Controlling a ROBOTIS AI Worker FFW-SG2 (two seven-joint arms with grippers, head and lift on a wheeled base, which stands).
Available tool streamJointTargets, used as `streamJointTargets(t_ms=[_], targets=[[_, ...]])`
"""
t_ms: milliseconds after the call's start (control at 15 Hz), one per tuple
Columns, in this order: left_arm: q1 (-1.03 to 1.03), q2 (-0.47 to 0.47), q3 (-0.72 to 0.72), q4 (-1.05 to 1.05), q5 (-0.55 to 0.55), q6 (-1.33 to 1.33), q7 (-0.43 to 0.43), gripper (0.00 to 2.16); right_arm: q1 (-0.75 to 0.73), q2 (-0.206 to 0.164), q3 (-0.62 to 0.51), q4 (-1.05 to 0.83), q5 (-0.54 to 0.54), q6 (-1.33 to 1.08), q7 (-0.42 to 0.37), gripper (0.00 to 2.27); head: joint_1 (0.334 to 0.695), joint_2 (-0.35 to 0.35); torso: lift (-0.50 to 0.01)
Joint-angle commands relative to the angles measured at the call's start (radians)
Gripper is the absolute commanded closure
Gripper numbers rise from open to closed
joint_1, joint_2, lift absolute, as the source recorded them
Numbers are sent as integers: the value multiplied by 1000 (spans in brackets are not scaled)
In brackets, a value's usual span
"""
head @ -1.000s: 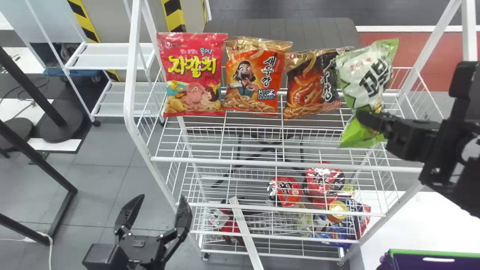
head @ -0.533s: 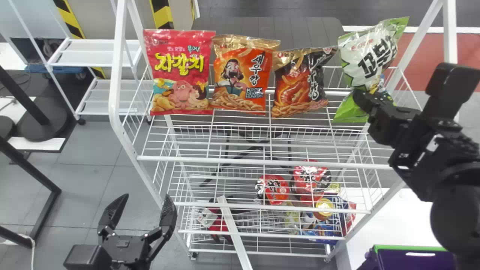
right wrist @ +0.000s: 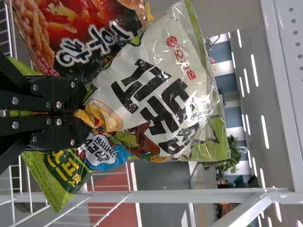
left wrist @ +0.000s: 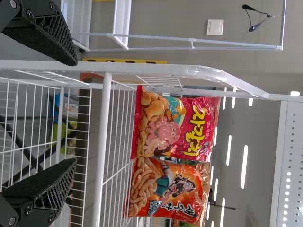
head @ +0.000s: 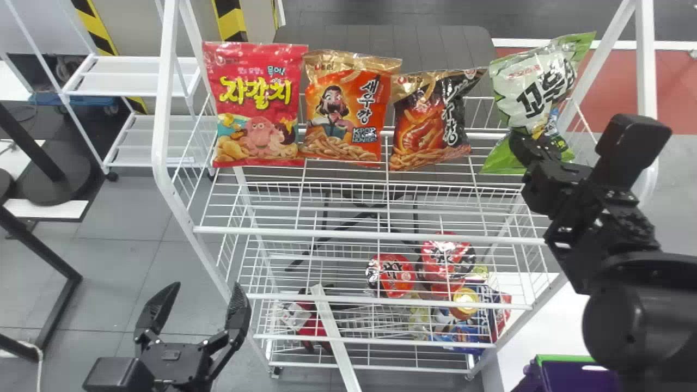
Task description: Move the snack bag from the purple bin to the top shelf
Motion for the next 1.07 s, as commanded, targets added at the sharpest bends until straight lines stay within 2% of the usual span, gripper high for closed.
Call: streamJointTargets(t_ms=[0,467,1000], targets=[[1,0,-1,0,1,0,0,83,-22,2,15,61,23,-84,-32,2263,695,-3,0],[1,2,-1,0,1,0,0,83,-71,2,61,206,20,-163,-82,2263,695,-9,0],[1,11,-1,5,1,-9,0,83,-108,2,64,346,6,-326,-142,2263,695,-6,0]])
